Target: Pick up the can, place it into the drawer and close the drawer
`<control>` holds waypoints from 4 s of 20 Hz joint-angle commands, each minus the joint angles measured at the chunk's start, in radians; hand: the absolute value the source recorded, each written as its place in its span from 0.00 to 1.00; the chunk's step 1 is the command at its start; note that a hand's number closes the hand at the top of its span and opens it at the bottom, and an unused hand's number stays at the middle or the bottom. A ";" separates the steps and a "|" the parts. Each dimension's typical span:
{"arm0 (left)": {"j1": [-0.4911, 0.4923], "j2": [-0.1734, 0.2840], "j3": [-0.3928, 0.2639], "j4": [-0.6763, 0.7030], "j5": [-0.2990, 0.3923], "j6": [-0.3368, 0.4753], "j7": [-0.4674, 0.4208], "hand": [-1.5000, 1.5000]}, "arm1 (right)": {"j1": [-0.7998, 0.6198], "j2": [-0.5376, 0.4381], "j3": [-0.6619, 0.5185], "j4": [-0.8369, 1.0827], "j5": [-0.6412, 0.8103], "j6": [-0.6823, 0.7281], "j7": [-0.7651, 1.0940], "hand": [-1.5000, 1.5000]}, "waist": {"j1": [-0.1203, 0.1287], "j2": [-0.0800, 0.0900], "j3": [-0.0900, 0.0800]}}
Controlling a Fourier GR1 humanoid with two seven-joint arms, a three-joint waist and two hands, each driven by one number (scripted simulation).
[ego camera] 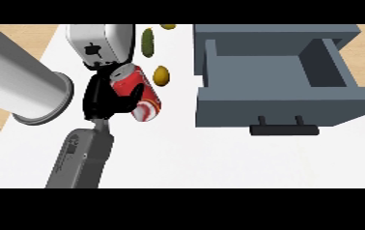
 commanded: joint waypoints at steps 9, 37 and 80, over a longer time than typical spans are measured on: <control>-0.247 -0.008 -0.105 -0.132 -0.087 0.254 0.263 1.00 | -0.008 0.008 0.009 -0.009 0.005 -0.017 -0.002 0.00 | -0.007 0.002 0.000; -0.811 -0.009 -0.274 0.411 0.156 0.545 0.155 1.00 | -0.048 0.010 0.037 -0.034 0.013 -0.030 0.035 0.00 | -0.033 0.007 0.000; -1.020 -0.009 -0.667 0.816 0.662 0.702 -0.060 0.00 | -0.168 -0.024 0.062 0.025 0.060 -0.045 0.069 0.00 | -0.079 0.021 0.002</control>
